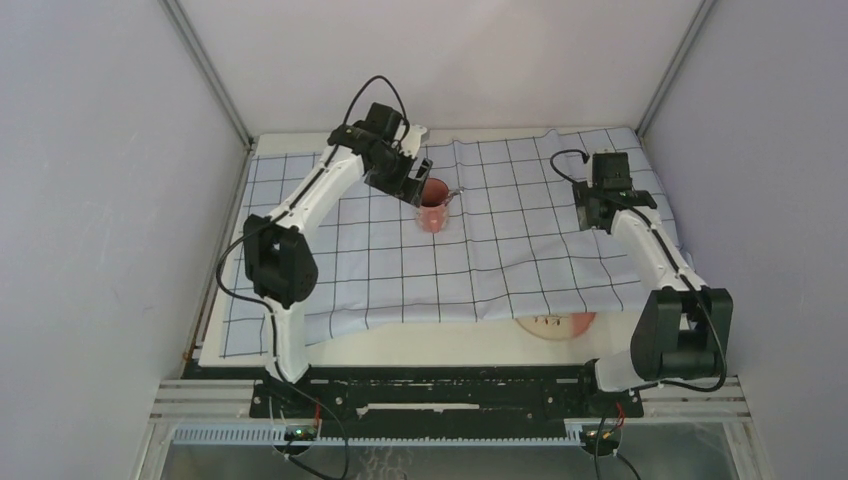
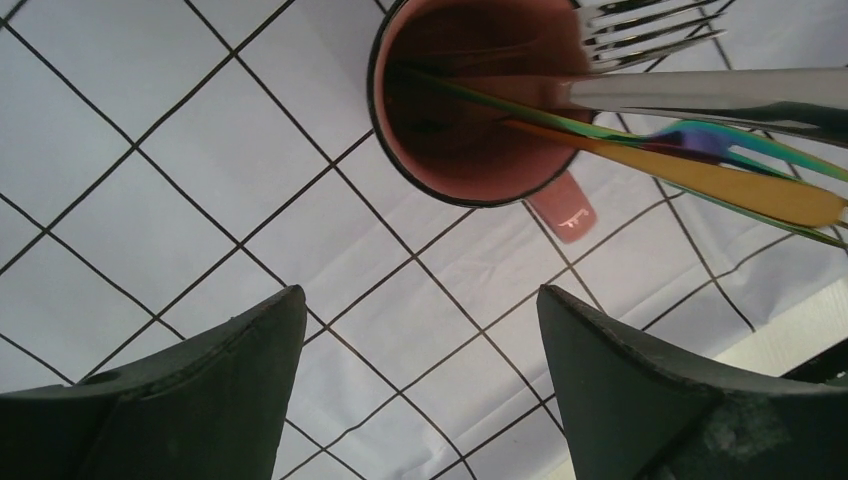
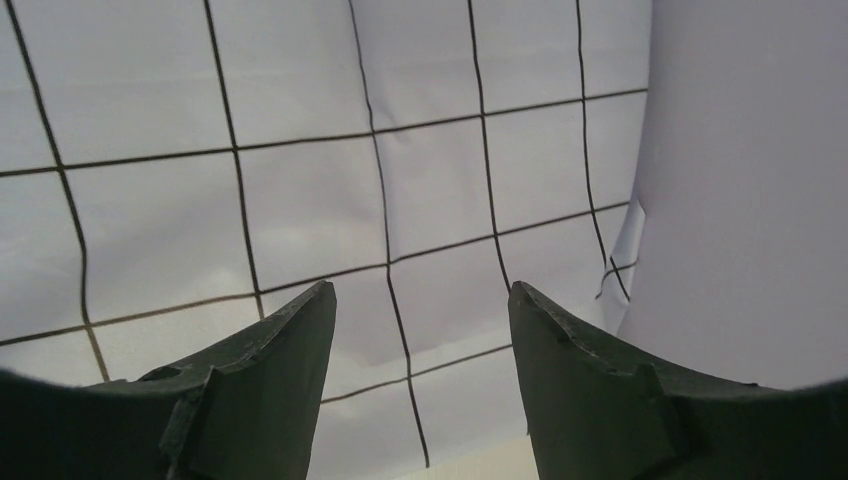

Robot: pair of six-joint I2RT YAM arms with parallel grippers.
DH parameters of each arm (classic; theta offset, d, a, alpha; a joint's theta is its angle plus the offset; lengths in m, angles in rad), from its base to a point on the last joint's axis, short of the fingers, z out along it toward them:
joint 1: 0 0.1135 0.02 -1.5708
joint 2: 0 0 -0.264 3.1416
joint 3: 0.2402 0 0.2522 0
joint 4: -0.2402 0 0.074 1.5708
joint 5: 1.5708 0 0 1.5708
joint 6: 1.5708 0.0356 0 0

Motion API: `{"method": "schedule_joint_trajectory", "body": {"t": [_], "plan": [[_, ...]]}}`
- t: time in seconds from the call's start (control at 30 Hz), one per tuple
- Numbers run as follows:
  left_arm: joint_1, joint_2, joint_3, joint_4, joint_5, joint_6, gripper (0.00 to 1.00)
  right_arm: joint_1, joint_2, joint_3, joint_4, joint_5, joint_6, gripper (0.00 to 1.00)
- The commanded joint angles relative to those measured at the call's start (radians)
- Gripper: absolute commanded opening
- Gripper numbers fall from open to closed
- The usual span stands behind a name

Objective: Set the dinner table for one person
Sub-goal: Move the cup to the napkin.

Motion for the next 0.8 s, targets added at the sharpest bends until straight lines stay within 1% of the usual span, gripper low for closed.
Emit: {"method": "schedule_joint_trajectory", "body": {"t": [0.0, 0.2, 0.33, 0.53, 0.67, 0.77], "plan": [[0.005, 0.024, 0.026, -0.003, -0.070, -0.018, 0.90, -0.025, -0.097, -0.031, 0.051, -0.027, -0.022, 0.72], [0.003, 0.067, 0.065, 0.015, -0.097, -0.039, 0.90, -0.036, -0.171, -0.075, 0.049, -0.038, -0.031, 0.72], [-0.001, 0.079, 0.100, 0.016, -0.064, -0.057, 0.90, -0.040, -0.199, -0.088, 0.048, -0.039, -0.040, 0.72], [-0.019, 0.026, 0.102, 0.050, -0.054, -0.082, 0.90, -0.053, -0.186, -0.107, 0.061, -0.049, -0.044, 0.72], [-0.022, 0.057, 0.141, 0.052, -0.092, -0.111, 0.89, -0.059, -0.168, -0.108, 0.064, -0.057, -0.040, 0.71], [-0.022, 0.084, 0.143, 0.074, -0.109, -0.148, 0.89, -0.059, -0.168, -0.107, 0.067, -0.059, -0.038, 0.71]]}}
